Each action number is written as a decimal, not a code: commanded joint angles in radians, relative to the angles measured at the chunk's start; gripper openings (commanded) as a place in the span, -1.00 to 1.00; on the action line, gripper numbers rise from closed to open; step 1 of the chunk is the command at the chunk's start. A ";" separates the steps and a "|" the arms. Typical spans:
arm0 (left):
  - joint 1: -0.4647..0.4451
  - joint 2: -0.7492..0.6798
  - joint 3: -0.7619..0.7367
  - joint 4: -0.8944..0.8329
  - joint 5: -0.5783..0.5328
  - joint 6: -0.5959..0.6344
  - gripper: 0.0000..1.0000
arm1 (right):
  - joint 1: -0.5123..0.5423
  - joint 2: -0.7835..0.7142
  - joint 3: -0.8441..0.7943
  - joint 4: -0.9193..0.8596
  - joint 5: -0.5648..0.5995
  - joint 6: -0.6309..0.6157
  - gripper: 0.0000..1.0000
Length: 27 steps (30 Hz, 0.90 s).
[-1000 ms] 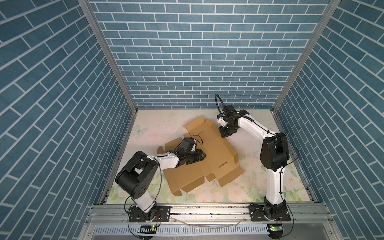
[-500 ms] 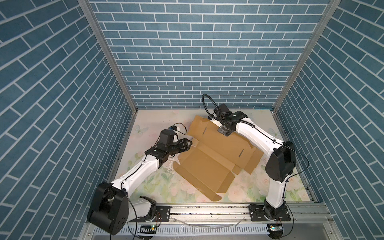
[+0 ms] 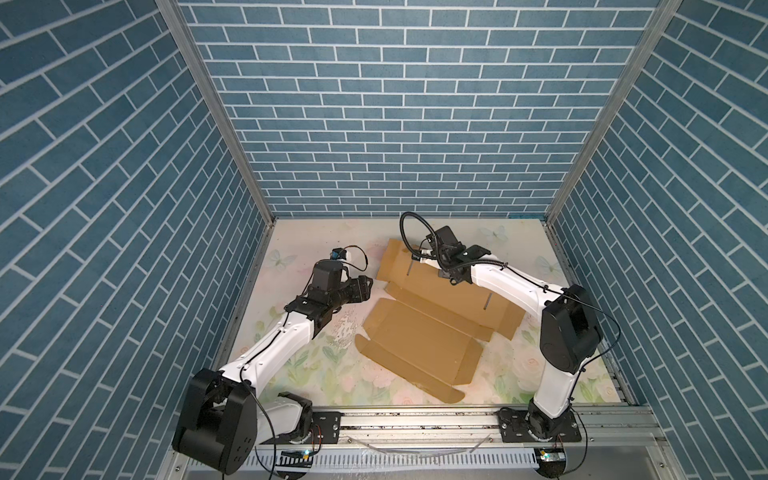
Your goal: Fold the paper box
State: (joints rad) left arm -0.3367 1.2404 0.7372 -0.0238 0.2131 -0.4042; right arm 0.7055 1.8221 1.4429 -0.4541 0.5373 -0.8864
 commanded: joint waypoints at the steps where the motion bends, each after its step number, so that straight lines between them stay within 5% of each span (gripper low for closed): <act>1: 0.002 0.056 -0.019 0.087 0.049 0.023 0.43 | 0.021 -0.056 -0.055 0.100 0.025 -0.080 -1.00; 16: -0.147 0.302 -0.010 0.174 0.007 -0.085 0.33 | 0.044 -0.084 -0.081 0.157 0.060 -0.077 -1.00; 27: -0.165 0.464 0.052 0.317 -0.030 -0.062 0.23 | 0.057 -0.103 -0.108 0.196 0.057 -0.072 -1.00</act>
State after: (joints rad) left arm -0.4965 1.6794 0.7555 0.2249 0.2096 -0.4858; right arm 0.7536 1.7607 1.3632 -0.2825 0.5838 -0.9253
